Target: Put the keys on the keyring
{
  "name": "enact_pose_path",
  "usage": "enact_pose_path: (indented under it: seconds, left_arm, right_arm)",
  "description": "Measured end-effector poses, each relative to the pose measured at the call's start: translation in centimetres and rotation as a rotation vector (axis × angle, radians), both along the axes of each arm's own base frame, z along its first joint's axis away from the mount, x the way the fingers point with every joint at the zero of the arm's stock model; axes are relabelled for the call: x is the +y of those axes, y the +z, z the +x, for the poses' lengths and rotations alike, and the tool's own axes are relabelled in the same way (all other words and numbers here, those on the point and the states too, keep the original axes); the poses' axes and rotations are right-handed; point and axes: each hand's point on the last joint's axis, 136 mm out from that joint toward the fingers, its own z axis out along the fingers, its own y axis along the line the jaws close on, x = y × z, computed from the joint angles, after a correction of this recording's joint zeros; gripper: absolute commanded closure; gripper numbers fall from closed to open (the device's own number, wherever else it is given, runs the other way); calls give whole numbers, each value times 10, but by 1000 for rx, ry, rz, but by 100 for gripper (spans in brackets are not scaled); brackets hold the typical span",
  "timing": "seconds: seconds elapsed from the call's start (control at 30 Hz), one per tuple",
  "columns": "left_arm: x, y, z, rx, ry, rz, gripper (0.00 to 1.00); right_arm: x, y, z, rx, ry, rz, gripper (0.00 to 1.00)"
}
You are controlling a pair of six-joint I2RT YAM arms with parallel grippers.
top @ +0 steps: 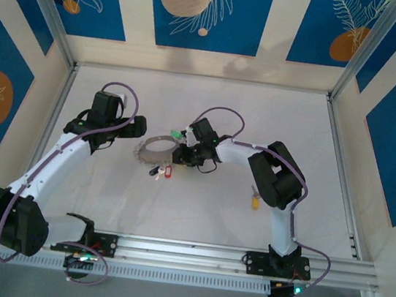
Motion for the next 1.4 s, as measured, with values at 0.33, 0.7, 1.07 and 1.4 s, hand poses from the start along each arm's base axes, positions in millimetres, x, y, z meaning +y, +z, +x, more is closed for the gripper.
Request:
enact_pose_path:
  seconds: [0.33,0.7,1.07,1.4]
  left_arm:
    - [0,2,0,-6,-6,4,0]
    - [0,2,0,-7,-13,11,0]
    - [0,0,-1,-2,-13,12,0]
    - [-1,-6,0,17,-17,12,0]
  right_arm:
    - [-15,5,8,-69,-33,-84,69]
    - [-16,6,18,-104,-50,-138,71]
    - [-7,-3,10,-96,-24,-149,73]
    - [3,2,10,-99,4,-52,78]
